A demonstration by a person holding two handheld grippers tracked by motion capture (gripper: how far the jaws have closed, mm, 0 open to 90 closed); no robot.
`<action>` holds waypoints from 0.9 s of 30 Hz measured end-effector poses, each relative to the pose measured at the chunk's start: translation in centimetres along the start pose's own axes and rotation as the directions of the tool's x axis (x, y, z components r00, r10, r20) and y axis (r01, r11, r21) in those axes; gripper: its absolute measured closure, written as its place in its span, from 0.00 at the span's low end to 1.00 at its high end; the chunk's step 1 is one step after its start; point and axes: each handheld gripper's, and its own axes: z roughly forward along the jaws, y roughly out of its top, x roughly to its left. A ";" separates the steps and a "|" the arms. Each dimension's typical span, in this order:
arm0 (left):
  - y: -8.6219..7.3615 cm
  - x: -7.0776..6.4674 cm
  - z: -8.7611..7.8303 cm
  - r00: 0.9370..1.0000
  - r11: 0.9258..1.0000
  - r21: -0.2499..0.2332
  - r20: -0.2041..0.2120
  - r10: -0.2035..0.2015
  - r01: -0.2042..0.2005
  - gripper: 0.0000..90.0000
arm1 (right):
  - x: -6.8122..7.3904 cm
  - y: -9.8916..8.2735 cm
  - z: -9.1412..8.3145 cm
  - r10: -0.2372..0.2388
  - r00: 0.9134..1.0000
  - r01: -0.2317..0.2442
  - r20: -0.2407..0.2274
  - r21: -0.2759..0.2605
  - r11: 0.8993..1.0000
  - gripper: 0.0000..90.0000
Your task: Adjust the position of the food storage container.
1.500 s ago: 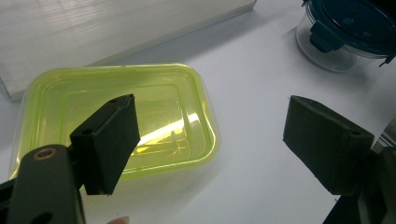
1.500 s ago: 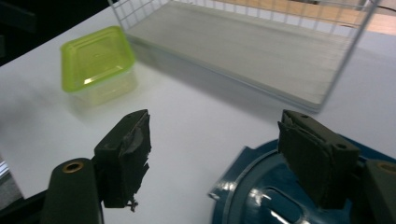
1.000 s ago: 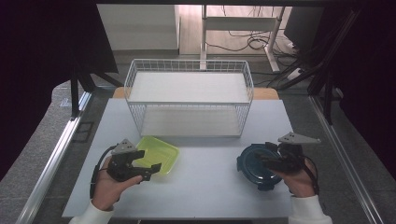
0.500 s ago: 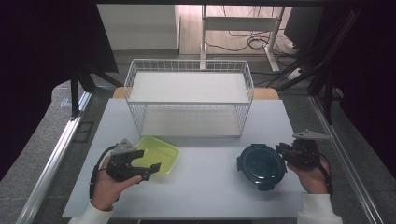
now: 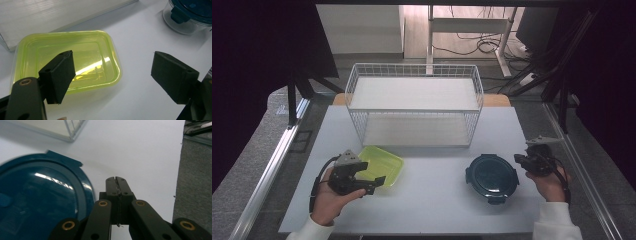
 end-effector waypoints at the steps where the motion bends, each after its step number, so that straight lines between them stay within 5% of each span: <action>1: 0.0 0.0 0.0 1.000 1.000 0.002 0.000 0.001 -0.001 0.21 | 0.0 0.1 0.5 -0.003 1.000 0.003 0.000 0.017 1.000 0.99; 8: -0.2 0.1 -0.2 1.000 1.000 0.003 -0.007 -0.004 0.004 0.21 | 0.1 0.1 2.7 -0.059 0.998 0.059 -0.003 0.121 0.991 0.99; 13: -0.1 -0.1 -0.3 1.000 1.000 -0.001 0.002 -0.002 0.002 0.21 | 0.9 -0.1 3.2 -0.121 0.992 0.115 0.019 0.205 0.972 1.00; 22: 0.0 -0.2 0.4 1.000 1.000 0.017 0.008 0.006 -0.006 0.21 | 1.8 -0.3 2.9 -0.115 0.993 0.105 0.029 0.226 0.968 1.00; 27: 0.0 -0.4 0.5 1.000 1.000 0.022 0.011 0.012 -0.012 0.21 | 3.6 0.0 2.9 -0.137 0.989 0.121 0.048 0.247 0.961 1.00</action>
